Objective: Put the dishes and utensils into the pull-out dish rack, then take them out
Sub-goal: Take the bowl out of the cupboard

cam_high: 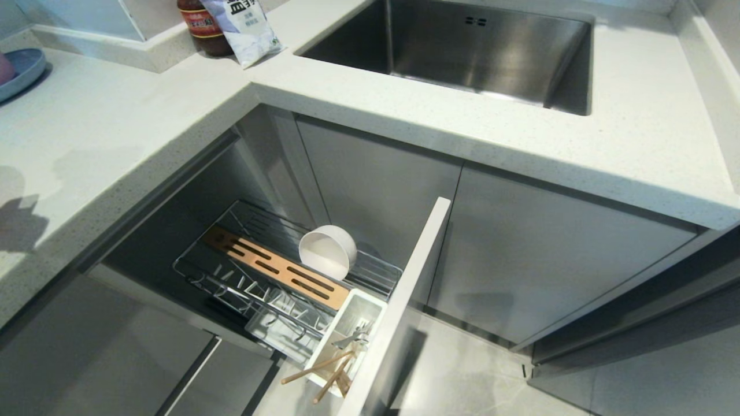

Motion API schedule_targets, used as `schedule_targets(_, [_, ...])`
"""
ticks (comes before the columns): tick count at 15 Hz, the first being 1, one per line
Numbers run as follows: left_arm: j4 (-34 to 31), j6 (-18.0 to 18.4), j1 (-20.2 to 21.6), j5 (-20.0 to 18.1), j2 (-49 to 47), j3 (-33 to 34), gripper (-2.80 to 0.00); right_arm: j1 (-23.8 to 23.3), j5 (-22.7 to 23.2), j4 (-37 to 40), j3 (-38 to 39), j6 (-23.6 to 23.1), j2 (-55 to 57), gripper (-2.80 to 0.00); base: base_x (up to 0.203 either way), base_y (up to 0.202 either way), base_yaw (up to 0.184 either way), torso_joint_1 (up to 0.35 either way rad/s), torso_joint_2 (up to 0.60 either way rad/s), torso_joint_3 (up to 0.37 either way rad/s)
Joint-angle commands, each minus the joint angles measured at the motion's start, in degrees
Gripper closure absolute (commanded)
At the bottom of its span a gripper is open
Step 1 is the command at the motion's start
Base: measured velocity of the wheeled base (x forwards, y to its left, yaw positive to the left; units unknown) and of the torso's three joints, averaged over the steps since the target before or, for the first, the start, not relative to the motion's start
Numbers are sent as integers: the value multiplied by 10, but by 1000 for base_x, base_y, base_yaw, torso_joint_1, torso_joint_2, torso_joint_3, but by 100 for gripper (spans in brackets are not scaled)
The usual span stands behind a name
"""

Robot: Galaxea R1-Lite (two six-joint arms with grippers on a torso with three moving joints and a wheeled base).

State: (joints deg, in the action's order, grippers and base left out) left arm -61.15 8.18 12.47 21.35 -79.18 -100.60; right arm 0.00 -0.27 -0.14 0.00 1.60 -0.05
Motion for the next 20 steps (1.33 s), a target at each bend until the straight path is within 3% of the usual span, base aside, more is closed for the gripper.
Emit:
schedule_targets(1, [-19, 29, -16, 6, -36, -51, 0, 0, 0, 0, 1, 0, -1, 0, 0, 0, 0, 0, 0, 0])
schedule_targets(3, [-40, 74, -25, 40, -59, -80, 0, 0, 0, 0, 1, 0, -1, 0, 0, 0, 0, 0, 0, 0])
schedule_targets(7, [-37, 101, -32, 68, -86, -94, 0, 0, 0, 0, 1, 0, -1, 0, 0, 0, 0, 0, 0, 0])
schedule_targets(20, [-42, 113, -48, 84, -113, -94, 0, 0, 0, 0, 1, 0, -1, 0, 0, 0, 0, 0, 0, 0])
